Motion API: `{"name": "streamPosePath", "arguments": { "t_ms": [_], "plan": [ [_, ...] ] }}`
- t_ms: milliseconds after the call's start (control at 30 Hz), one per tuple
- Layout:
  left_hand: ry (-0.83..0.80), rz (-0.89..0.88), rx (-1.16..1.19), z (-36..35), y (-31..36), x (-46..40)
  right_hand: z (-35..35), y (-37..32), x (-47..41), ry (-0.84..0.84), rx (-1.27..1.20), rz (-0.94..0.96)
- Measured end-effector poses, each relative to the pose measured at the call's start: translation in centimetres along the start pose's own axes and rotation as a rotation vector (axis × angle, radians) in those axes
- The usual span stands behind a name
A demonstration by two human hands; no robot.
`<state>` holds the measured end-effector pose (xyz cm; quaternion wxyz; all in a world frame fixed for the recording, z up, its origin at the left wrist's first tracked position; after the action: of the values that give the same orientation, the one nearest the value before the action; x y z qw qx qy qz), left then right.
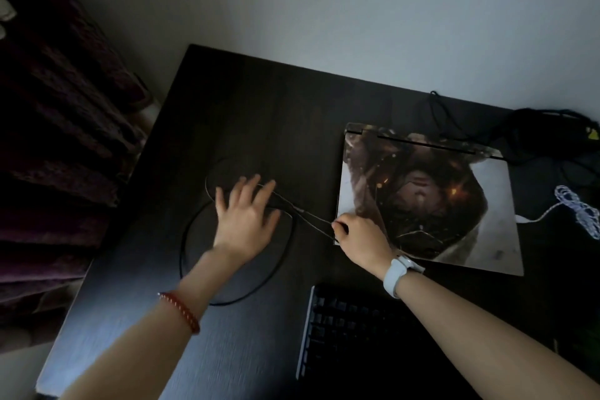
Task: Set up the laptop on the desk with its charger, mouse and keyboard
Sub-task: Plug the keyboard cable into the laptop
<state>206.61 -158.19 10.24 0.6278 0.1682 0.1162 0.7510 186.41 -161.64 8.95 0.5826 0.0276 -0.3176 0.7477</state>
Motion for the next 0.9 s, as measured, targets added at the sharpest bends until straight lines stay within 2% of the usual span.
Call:
{"name": "streamPosePath", "arguments": {
  "t_ms": [100, 167, 367, 467, 600, 700, 767, 833, 900],
  "plan": [
    [-0.252, -0.087, -0.148, -5.7, 1.8, 5.5, -1.9, -0.6, 0.4, -0.082, -0.055, -0.028],
    [-0.325, -0.123, -0.303, -8.2, 0.8, 7.7, -2.7, -1.5, 0.7, -0.093, 0.017, 0.018],
    [-0.187, -0.355, -0.501, -6.1, -1.0, 6.2, -1.7, -3.2, -0.2, 0.016, 0.141, 0.13],
    [-0.122, -0.361, -0.532, -4.0, -2.2, 3.3, -1.7, -3.6, -1.9, -0.078, 0.106, 0.123],
    [-0.014, -0.261, -0.598, -0.6, -3.8, -1.5, -2.1, -4.1, -4.5, -0.211, 0.013, 0.075],
    [-0.064, -0.076, -0.512, -0.5, -5.4, -3.9, -1.4, -4.6, -6.5, -0.164, -0.017, 0.077],
    [-0.013, -0.013, -0.336, 0.0, -4.8, -4.3, -1.0, -4.6, -7.6, -0.114, -0.039, 0.073],
    [0.072, 0.039, 0.035, 0.6, -3.5, -3.9, -0.7, -4.1, -8.3, -0.093, -0.146, 0.032],
    [0.048, 0.226, 0.454, -0.3, -3.0, -3.6, -0.7, -3.5, -8.6, -0.113, -0.305, -0.015]
  ]
}}
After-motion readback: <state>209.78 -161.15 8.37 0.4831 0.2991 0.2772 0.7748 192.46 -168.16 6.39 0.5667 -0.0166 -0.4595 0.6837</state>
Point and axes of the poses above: each hand's wrist, its own x-axis away from the middle knuckle, its own z-axis out of the back of the hand, y = z × x, the point moved 9 cm from there along -x, towards the middle knuckle, and after that the axes turned 1 degree about z, right-handed, at the moved point
